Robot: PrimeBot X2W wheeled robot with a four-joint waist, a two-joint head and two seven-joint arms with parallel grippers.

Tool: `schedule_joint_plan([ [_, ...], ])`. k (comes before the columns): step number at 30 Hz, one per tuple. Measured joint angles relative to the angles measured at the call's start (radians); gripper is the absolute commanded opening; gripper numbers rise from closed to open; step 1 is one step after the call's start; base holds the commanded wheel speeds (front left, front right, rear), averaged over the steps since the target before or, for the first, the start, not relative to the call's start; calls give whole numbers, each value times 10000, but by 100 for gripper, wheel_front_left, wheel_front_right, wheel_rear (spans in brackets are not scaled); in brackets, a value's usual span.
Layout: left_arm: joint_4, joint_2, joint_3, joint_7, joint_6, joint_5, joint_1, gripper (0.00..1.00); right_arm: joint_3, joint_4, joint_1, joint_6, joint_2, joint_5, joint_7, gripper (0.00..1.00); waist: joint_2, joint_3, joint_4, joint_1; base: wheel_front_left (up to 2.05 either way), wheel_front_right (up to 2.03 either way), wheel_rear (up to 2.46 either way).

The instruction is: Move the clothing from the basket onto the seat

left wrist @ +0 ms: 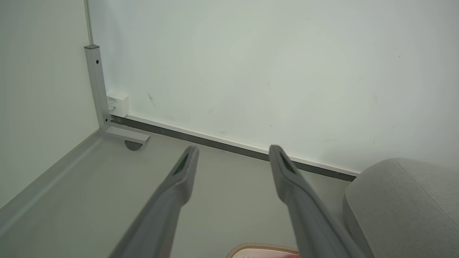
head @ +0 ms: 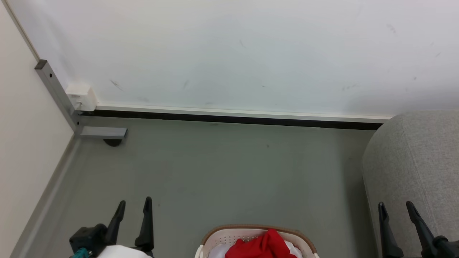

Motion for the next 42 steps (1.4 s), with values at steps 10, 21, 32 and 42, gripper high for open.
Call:
schedule_joint_plan([
  [10, 117, -2, -19, -215, 15, 917, 10, 100, -207, 82, 97, 0, 40, -685, -230, 100, 0, 170, -19, 0, 0, 0, 0],
  [21, 257, -13, -138, -439, -2, 1787, -411, 100, -272, 79, -157, 0, 88, -1231, -437, 100, 0, 736, -149, 0, 0, 0, 0],
  [32, 2767, -109, -1979, -198, -608, 3005, -2621, 100, -190, -420, -1291, 0, 115, -1977, -617, 100, 0, 2223, -569, 1, 0, 0, 0],
  [42, 5285, -173, -4050, 1626, -838, 2740, -5113, 100, -157, -1039, -2450, 0, 100, -2550, -696, 100, 0, 4339, -1005, 2, 0, 0, 0],
])
